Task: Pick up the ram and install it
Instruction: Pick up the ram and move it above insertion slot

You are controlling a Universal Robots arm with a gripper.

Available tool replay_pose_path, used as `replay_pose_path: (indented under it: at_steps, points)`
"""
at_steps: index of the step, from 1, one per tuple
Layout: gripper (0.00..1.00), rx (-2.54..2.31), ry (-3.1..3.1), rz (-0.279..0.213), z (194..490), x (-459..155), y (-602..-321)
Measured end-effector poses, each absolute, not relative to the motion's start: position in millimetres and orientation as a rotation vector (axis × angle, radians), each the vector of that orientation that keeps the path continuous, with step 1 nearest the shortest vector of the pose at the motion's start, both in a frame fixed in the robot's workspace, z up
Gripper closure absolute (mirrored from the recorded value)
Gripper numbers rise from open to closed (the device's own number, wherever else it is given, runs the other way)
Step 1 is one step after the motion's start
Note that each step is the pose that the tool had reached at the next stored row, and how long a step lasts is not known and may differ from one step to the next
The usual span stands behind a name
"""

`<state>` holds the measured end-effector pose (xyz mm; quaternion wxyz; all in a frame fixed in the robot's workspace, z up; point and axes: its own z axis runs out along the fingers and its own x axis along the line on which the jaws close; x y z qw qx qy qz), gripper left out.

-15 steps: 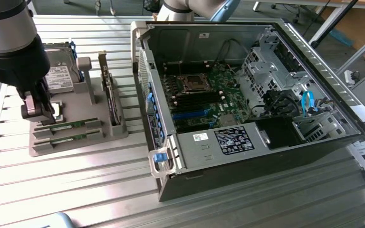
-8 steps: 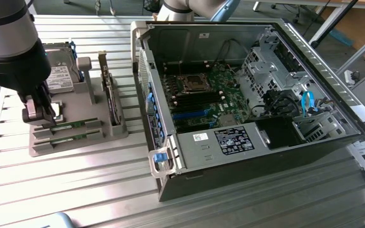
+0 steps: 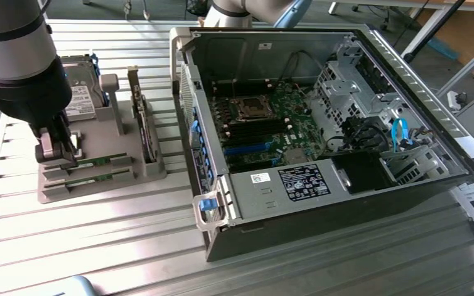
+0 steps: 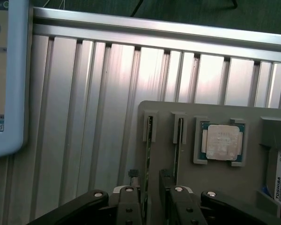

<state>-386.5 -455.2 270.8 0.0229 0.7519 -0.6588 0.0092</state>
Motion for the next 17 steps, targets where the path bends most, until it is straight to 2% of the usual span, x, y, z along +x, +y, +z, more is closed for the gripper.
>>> replay_pose_path:
  at_steps: [17]
  points:
    - [0.70, 2.328, -2.040, 0.029, 263.2, -380.7, -457.4]
